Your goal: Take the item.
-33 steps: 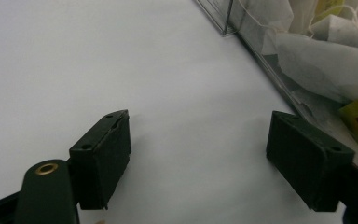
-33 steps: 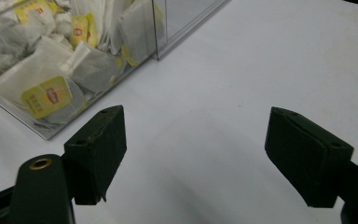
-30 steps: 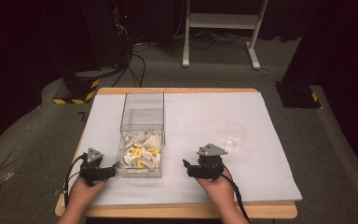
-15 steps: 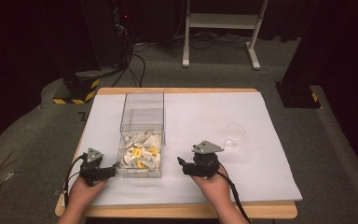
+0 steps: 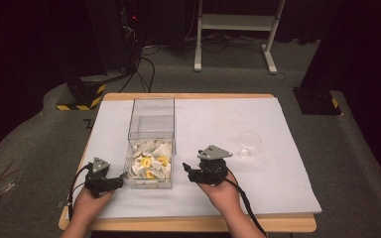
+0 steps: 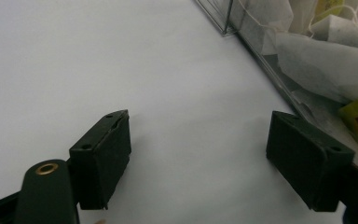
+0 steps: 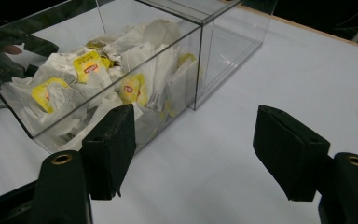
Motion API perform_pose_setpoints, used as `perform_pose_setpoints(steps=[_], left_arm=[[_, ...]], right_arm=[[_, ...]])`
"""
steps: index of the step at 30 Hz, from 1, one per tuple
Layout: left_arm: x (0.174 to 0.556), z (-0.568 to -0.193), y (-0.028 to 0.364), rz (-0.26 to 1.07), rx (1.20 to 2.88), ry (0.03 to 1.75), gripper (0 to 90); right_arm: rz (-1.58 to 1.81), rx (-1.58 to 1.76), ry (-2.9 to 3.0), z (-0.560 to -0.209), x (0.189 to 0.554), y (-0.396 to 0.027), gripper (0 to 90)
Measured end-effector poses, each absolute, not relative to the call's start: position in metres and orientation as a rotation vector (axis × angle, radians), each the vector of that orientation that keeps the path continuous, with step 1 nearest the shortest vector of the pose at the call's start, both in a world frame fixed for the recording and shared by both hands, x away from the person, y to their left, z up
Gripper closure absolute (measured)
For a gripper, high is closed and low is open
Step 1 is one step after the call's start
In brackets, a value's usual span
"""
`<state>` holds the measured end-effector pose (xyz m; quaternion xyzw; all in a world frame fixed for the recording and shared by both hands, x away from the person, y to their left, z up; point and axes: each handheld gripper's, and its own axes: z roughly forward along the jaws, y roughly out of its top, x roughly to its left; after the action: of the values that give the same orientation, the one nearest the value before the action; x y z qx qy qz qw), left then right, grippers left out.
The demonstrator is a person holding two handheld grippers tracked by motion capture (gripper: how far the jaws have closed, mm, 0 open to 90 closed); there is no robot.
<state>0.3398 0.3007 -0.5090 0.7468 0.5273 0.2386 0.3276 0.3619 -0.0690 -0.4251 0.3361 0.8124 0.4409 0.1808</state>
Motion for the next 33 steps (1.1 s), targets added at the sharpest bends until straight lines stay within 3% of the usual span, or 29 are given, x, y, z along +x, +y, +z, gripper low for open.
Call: perform_pose_setpoints(steps=[33], left_arm=[[0.340,-0.509,0.301,0.623,1.955,1.381,22.0]], right_arm=[[1.290,0.838,2.354,-0.402,0.366,-0.030,34.8]])
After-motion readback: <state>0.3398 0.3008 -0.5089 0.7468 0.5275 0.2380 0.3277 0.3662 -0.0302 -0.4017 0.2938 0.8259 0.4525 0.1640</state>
